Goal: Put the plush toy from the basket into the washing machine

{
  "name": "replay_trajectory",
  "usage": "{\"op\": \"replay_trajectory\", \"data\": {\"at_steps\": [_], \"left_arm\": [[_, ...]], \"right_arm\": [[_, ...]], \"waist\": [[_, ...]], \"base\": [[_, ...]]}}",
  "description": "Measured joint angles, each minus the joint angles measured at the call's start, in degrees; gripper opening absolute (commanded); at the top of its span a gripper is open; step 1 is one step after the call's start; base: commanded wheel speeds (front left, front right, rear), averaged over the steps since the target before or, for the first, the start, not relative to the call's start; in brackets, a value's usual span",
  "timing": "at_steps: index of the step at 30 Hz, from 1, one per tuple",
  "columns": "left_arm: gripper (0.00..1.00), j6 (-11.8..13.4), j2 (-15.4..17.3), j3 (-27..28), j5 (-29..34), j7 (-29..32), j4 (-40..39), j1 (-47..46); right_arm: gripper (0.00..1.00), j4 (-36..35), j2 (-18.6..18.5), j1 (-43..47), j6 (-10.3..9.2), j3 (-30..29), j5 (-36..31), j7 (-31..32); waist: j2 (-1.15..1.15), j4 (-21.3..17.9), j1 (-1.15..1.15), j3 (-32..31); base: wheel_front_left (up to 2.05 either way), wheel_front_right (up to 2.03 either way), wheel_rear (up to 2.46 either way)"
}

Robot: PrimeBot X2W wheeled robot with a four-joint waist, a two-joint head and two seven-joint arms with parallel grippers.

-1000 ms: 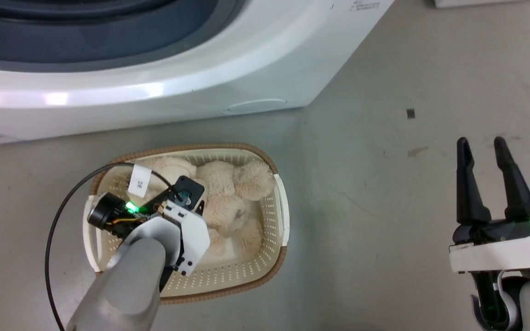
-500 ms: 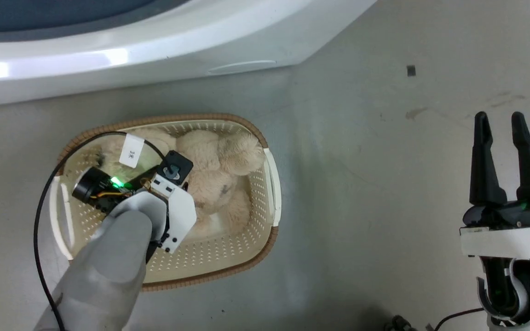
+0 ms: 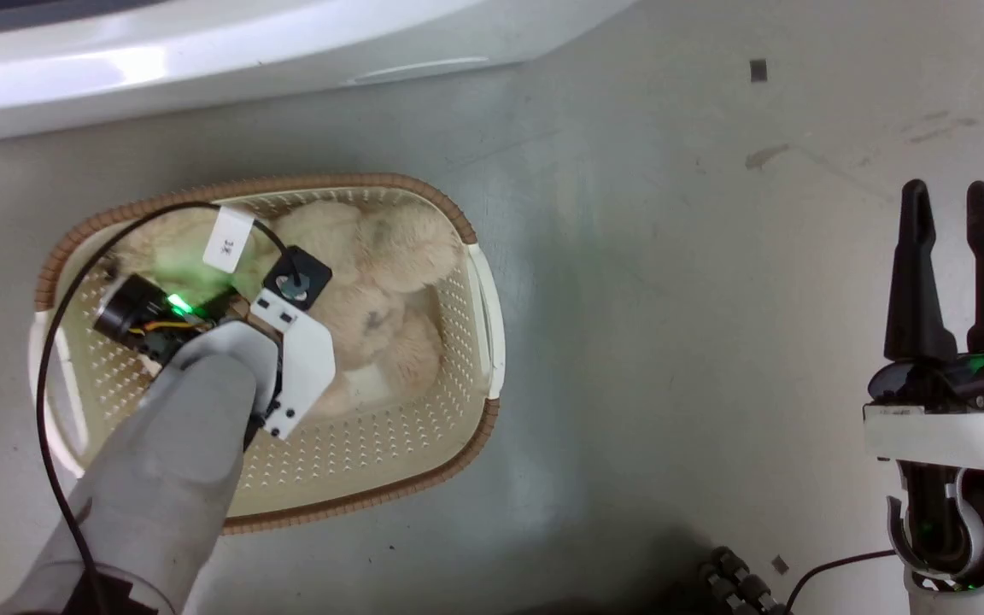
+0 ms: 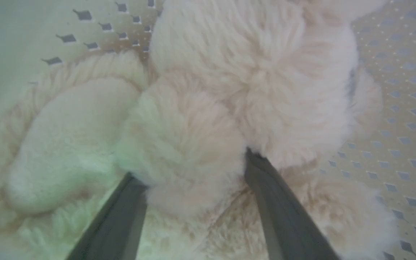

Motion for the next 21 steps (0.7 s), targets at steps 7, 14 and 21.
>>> {"op": "replay_trajectory", "data": {"at_steps": [7, 14, 21], "left_arm": [[0.00, 0.0, 0.6, -2.7, -0.5, 0.2, 3.9, -3.1], [0.00, -0.5, 1.2, -4.2, -2.3, -2.4, 8.0, -4.0], [0.00, -1.3, -0.7, -5.5, -5.5, -6.4, 12.9, -2.4]], "right_arm": [[1.00, 0.0, 0.0, -1.2, 0.00, 0.3, 1.4, -1.0], [1.00, 1.2, 0.0, -1.5, 0.00, 0.6, 1.9, -1.8], [1.00, 3.6, 0.0, -1.0, 0.00, 1.5, 2.4, -2.6]], "waist": [[0.00, -0.9, 0.00, 2.1], [0.00, -1.6, 0.00, 1.1], [0.00, -1.0, 0.00, -4.3]], "base": [[0.00, 0.00, 0.00], [0.00, 0.00, 0.00], [0.00, 0.00, 0.00]]}}
